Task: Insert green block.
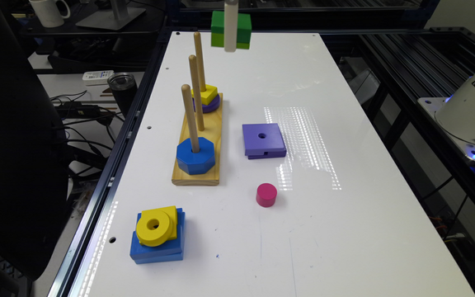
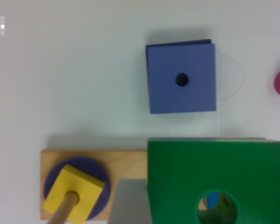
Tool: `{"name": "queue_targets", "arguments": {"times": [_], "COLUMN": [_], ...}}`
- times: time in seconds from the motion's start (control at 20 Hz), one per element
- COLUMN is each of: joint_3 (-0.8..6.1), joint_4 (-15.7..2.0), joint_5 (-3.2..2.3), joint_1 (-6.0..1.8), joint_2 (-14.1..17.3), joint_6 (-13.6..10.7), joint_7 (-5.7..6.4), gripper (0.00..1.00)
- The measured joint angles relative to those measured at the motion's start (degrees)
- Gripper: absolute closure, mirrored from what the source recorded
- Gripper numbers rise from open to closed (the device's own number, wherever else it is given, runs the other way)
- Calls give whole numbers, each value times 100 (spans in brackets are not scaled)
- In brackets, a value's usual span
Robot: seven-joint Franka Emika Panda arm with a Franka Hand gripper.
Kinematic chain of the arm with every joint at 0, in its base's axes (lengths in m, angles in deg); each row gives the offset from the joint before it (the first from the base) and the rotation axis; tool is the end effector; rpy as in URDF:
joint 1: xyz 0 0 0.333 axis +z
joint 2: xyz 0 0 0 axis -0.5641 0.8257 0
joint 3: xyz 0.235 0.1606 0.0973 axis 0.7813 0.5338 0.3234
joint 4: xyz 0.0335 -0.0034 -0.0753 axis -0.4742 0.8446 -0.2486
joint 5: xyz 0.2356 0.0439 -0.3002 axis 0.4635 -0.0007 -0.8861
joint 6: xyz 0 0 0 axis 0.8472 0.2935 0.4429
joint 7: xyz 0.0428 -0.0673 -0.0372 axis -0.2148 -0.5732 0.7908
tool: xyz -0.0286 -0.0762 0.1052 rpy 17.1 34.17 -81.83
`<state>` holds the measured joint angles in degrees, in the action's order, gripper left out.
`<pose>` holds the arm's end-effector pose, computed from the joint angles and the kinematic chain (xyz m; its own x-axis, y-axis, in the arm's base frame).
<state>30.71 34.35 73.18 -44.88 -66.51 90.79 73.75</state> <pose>0.5549 0.0457 0.3541 0.7051 -0.7082 0.0355 -0.7069 -0.7060 -0.0428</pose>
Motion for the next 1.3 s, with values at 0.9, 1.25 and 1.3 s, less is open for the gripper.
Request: {"name": "queue_targets", "arguments": {"times": [0.9, 1.25, 1.3], "joint_3": [602, 652, 654], "joint_4": [-820, -880, -880], "joint_5": [-356, -367, -367], "joint_1": [31, 32, 32], "joint_2": [788, 846, 846], "joint_6": [-13, -14, -14], "joint_7": [779, 819, 821], "gripper": [100, 100, 100]}}
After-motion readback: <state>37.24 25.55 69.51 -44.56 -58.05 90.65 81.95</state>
